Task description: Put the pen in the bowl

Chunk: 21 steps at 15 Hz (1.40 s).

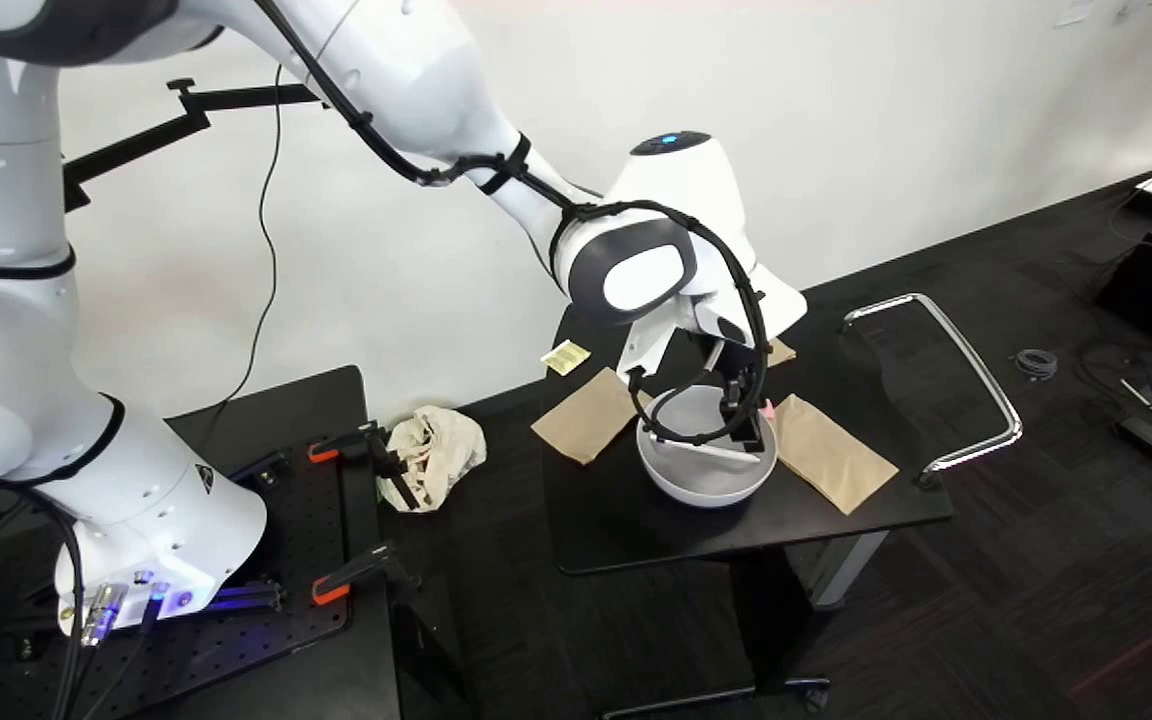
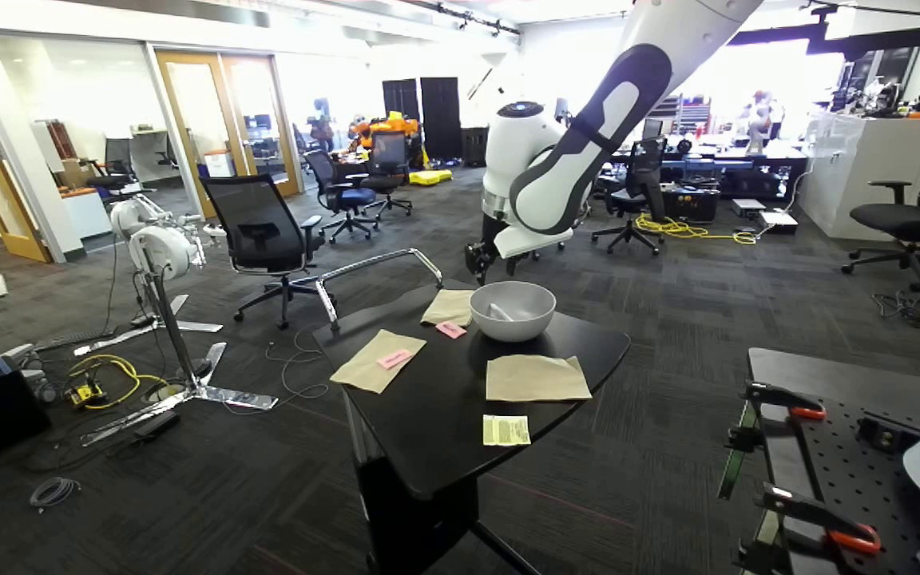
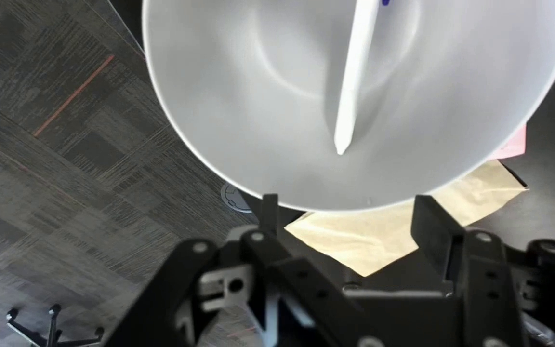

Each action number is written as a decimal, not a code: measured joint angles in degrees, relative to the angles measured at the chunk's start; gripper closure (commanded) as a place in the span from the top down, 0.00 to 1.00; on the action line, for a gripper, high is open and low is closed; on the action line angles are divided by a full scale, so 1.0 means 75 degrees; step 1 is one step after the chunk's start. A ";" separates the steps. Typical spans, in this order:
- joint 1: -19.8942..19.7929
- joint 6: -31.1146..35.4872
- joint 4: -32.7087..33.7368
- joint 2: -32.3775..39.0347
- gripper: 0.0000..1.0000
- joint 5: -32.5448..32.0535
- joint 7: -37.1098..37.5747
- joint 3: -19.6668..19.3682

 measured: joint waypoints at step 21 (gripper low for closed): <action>-0.0063 -0.1368 -0.0991 -0.2936 1.00 -0.0696 -0.0482 0.0618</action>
